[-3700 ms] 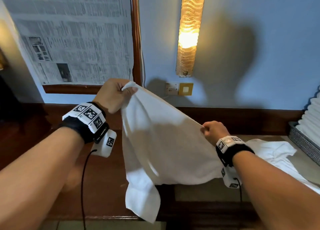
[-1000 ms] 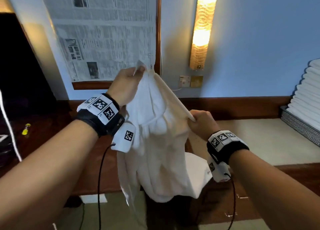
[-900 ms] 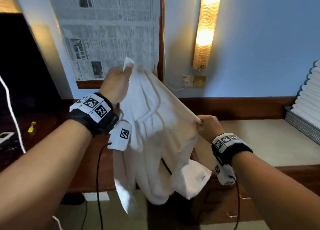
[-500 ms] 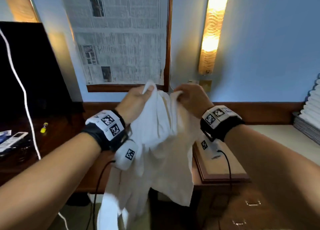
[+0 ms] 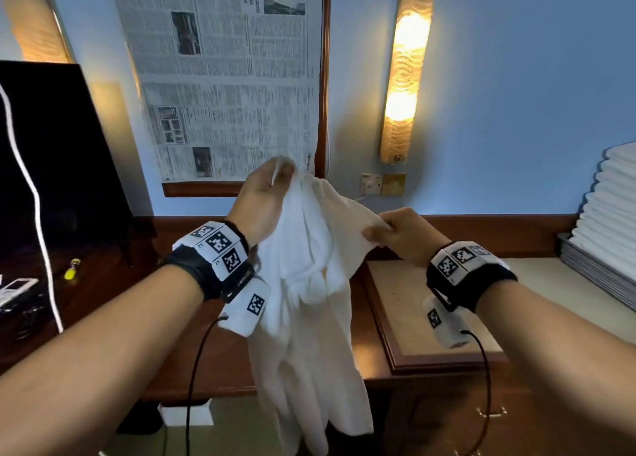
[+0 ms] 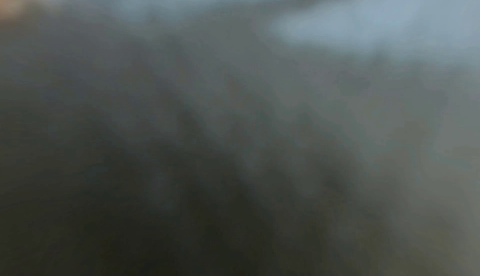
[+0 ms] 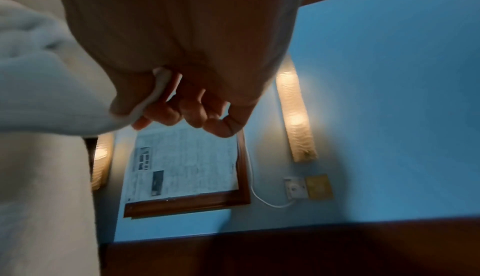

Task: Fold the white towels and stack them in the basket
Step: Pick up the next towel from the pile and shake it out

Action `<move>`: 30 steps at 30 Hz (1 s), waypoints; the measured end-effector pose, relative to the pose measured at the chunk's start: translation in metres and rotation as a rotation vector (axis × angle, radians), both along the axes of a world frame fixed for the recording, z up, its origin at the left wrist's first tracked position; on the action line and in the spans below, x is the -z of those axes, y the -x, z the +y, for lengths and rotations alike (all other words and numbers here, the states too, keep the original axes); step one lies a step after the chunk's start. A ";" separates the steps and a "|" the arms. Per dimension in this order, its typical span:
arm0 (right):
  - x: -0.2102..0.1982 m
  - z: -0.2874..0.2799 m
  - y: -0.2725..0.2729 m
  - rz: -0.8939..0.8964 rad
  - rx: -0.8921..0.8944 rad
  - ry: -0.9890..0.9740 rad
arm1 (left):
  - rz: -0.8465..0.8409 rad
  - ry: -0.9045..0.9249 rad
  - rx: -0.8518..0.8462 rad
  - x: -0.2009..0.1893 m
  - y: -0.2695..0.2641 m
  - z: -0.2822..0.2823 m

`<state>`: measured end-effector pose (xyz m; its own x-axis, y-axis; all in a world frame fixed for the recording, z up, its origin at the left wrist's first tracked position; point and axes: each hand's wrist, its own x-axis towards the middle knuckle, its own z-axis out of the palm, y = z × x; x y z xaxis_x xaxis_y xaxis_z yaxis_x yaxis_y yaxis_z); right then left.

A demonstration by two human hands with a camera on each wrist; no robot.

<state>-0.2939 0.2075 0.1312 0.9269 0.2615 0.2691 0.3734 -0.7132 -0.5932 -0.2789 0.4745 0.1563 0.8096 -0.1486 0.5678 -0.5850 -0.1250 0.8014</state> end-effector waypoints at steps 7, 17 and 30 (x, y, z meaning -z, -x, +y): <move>-0.029 -0.020 -0.015 -0.345 0.181 -0.296 | 0.165 -0.678 0.440 -0.027 0.019 0.004; -0.133 0.054 0.002 -0.488 -0.119 -0.243 | -0.115 -0.228 0.108 -0.072 0.006 0.040; -0.211 0.090 0.016 -0.468 -0.313 -0.348 | -0.318 0.068 0.089 -0.161 0.014 0.025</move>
